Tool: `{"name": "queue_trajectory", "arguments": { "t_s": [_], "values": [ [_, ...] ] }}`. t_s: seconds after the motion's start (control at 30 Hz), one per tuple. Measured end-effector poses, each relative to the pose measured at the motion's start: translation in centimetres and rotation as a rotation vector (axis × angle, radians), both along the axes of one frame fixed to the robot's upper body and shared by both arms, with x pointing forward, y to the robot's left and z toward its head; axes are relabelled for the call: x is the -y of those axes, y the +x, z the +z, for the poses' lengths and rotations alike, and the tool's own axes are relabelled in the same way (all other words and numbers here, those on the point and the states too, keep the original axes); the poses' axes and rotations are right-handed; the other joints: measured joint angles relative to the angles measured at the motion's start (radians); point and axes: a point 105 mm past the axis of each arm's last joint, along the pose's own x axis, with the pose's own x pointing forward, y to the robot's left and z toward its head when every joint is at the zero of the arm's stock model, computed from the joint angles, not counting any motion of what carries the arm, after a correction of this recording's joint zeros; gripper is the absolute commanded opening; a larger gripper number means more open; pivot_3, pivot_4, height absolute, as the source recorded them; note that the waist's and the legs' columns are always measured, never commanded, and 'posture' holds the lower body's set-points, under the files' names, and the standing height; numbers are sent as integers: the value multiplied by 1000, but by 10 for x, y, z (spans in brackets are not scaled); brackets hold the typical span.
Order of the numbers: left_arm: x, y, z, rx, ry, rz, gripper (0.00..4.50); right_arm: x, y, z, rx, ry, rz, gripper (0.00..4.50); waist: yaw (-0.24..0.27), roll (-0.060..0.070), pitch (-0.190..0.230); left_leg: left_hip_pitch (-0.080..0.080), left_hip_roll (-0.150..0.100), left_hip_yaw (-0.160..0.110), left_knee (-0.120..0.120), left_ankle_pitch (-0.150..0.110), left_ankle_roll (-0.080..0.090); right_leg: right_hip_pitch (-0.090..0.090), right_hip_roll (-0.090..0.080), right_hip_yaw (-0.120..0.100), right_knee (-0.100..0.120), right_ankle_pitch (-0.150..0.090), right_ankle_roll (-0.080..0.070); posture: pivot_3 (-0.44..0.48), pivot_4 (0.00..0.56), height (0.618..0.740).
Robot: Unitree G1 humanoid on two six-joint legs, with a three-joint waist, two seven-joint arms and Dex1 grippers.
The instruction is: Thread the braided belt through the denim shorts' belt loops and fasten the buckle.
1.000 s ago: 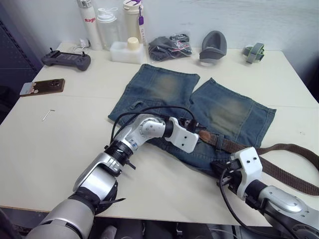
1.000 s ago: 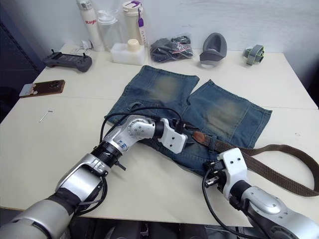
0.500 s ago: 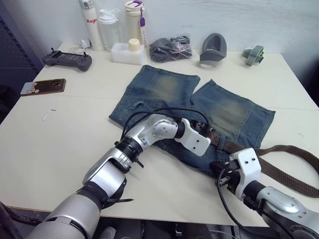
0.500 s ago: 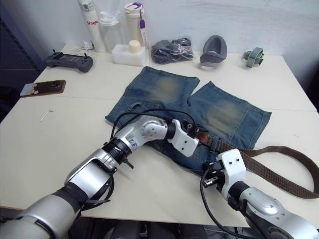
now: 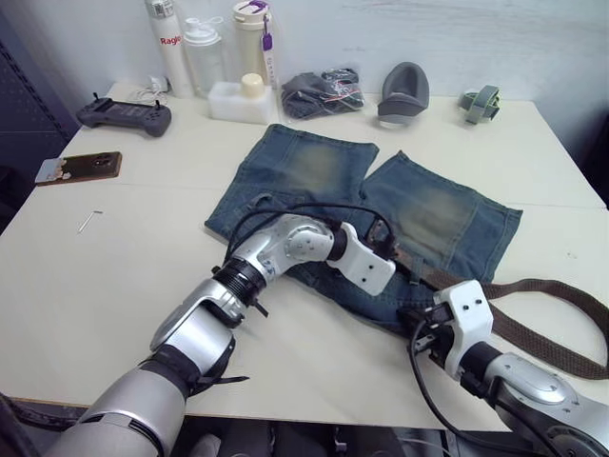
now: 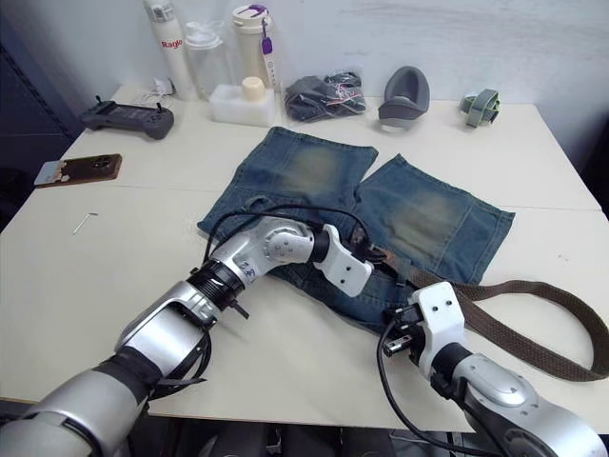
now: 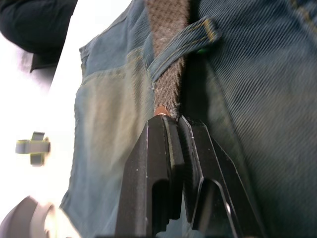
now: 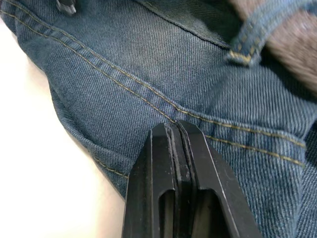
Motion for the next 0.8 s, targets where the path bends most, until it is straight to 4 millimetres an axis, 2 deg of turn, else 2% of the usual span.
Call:
{"name": "queue_trajectory", "arguments": {
  "t_s": [0.2,0.4,0.53,0.67,0.73,0.8],
  "values": [
    [-21,-6,23,85,28,-1,56,-1,6,0,-4,29,-11,0,-6,0,0,0,0,0,0,0,0,0,-1,0,1,0,-1,0,150,656],
    [-39,-18,30,123,50,24,56,-2,13,0,-19,83,-19,0,-14,1,0,1,0,0,0,0,-1,0,-1,0,3,-1,-2,0,150,656],
    [-69,-3,26,108,72,190,56,-2,21,3,-31,157,-25,0,-18,1,0,2,0,1,0,1,-1,0,-1,1,5,-1,-2,0,150,656],
    [-91,12,27,96,84,343,56,-1,28,5,-45,209,-45,0,-14,1,0,2,0,1,0,1,-1,0,-1,0,5,-1,-2,0,150,656],
    [-97,13,33,88,67,394,56,-1,31,6,-47,224,-47,0,-14,1,0,1,0,1,0,1,-1,-1,-2,0,5,-1,-2,0,150,656],
    [-97,6,36,72,45,407,56,-1,34,6,-55,233,-46,0,-15,1,0,1,0,1,0,1,-1,-1,-2,0,5,-1,-3,0,150,656]
  ]
}}
